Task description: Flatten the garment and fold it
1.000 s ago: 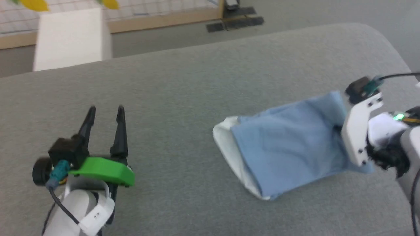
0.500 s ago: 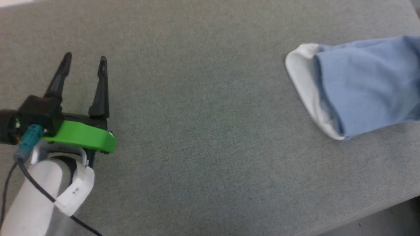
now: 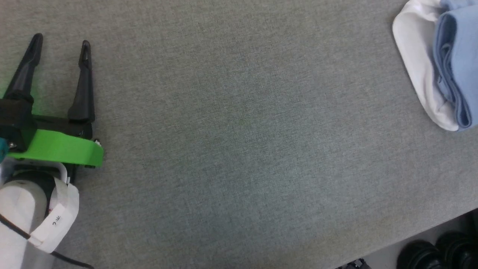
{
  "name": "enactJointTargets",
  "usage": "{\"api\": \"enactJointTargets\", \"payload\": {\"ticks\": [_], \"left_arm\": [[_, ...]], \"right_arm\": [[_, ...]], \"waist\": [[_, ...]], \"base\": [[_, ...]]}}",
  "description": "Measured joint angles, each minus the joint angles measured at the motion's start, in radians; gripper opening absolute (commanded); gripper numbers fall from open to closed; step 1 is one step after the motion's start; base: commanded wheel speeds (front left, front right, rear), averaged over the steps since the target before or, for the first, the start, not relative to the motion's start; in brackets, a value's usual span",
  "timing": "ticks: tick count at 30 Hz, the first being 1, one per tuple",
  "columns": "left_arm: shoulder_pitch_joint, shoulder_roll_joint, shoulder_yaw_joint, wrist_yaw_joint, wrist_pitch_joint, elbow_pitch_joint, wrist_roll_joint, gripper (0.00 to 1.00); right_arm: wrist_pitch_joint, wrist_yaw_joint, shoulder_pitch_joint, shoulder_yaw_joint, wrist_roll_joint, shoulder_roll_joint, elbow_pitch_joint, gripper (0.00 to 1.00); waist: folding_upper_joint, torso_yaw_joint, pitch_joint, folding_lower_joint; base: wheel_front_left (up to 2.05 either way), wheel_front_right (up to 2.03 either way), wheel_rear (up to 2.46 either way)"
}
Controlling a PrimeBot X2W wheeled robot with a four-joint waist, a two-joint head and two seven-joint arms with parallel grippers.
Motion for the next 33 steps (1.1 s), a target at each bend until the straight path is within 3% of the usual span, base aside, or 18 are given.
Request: {"api": "enactJointTargets", "payload": {"ticks": [1,2,9,15,25,33], "left_arm": [[0.002,0.002,0.002,0.001,0.001,-0.007,0.002,1.00],[0.003,0.006,0.006,0.002,0.001,-0.014,0.002,1.00],[0.010,0.021,0.024,0.011,0.005,-0.023,0.004,1.00],[0.039,0.013,0.025,0.014,-0.020,0.024,-0.004,1.00],[0.098,-0.063,0.017,0.026,-0.132,0.137,-0.056,1.00],[0.143,-0.129,0.015,0.030,-0.227,0.233,-0.106,1.00]], "right_arm": [[0.000,0.000,-0.004,-0.008,-0.016,0.007,0.002,0.38],[-0.003,0.000,-0.007,-0.021,-0.036,0.017,0.004,1.00],[-0.034,0.000,-0.018,-0.074,-0.110,0.067,-0.025,1.00],[-0.102,0.000,-0.018,-0.063,-0.087,0.114,-0.110,1.00],[-0.353,0.000,-0.008,0.085,0.076,0.142,-0.298,1.00],[-0.591,0.000,0.047,0.189,0.173,0.192,-0.351,1.00]], "waist": [[0.0000,-0.002,0.008,0.0000],[0.0000,-0.006,0.016,0.0000],[0.0000,-0.039,0.019,-0.0001],[0.0000,-0.052,-0.031,-0.0001],[-0.0001,-0.051,-0.180,-0.0003],[0.0000,-0.021,-0.330,-0.0003]], "base": [[0.00,0.00,0.00],[0.00,0.00,0.00],[0.00,0.00,0.00],[0.00,0.00,0.00],[0.00,0.00,0.00],[0.00,0.00,0.00]]}}
